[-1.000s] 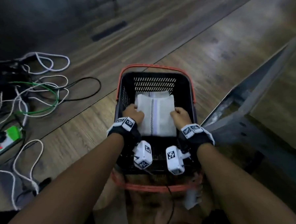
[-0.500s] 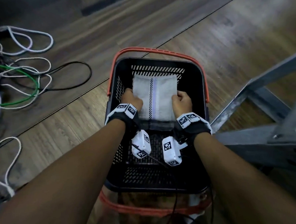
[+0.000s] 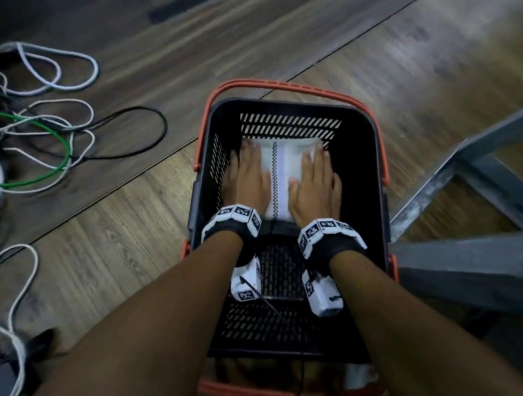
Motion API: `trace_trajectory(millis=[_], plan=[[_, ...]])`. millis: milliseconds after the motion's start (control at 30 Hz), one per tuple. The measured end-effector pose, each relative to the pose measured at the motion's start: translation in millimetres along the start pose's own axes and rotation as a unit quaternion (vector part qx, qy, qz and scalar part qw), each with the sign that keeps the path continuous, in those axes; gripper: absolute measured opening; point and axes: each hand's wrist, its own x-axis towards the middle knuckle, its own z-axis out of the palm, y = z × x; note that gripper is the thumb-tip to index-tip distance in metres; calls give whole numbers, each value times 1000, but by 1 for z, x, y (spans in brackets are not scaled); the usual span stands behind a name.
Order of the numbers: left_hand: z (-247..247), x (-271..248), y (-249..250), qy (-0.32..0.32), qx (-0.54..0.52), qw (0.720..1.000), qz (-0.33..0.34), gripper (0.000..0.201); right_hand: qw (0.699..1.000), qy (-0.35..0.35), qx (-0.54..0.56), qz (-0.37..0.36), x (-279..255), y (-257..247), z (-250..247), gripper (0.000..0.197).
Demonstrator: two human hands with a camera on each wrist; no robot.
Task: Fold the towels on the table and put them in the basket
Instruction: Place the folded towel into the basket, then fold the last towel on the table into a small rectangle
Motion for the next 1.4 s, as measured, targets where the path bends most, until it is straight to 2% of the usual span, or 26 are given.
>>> trace_trajectory(millis=[67, 167, 267, 333, 400, 467, 500, 567, 667, 767, 867, 967, 1133, 1267, 1400], plan=[[19, -1, -7, 9, 35, 999, 24, 57, 1000, 2, -15, 17, -1, 8, 18, 61], [35, 1, -15, 22, 39, 999, 28, 57, 999, 41, 11, -5, 2, 11, 34, 61], [31, 4, -9, -9, 68, 998, 15, 56, 1000, 22, 19, -9, 4, 10, 31, 62], [14, 0, -3, -70, 102, 992, 2, 57, 997, -71, 19, 18, 3, 4, 11, 64], [-15, -7, 6, -158, 134, 978, -5, 53, 981, -189, 11, 48, 4, -3, -24, 63], [-52, -20, 14, -224, 135, 965, 8, 42, 960, -279, -19, 18, 0, -17, -74, 50], [-74, -30, 19, -229, 125, 965, 20, 41, 953, -301, -24, -7, -7, -26, -102, 44], [-125, -56, 36, -195, 103, 974, 44, 40, 944, -328, -19, -35, -29, -44, -166, 41], [-216, -97, 79, -111, 91, 984, 104, 32, 948, -304, -42, -82, -73, -62, -278, 41], [-311, -143, 135, -43, 86, 981, 168, 29, 971, -212, -57, -99, -126, -65, -399, 40], [-390, -194, 194, 18, 86, 971, 222, 31, 983, -155, -77, -68, -182, -56, -503, 44], [-440, -240, 249, 49, 72, 957, 276, 27, 991, -107, -74, -25, -234, -33, -581, 46], [-458, -292, 323, 28, 47, 919, 391, 26, 994, -75, -65, 46, -304, 20, -651, 41], [-433, -320, 367, -7, 68, 890, 451, 27, 988, -90, -62, 109, -347, 70, -660, 41], [-393, -336, 406, -55, 117, 862, 490, 30, 979, -102, -55, 167, -378, 128, -647, 43]])
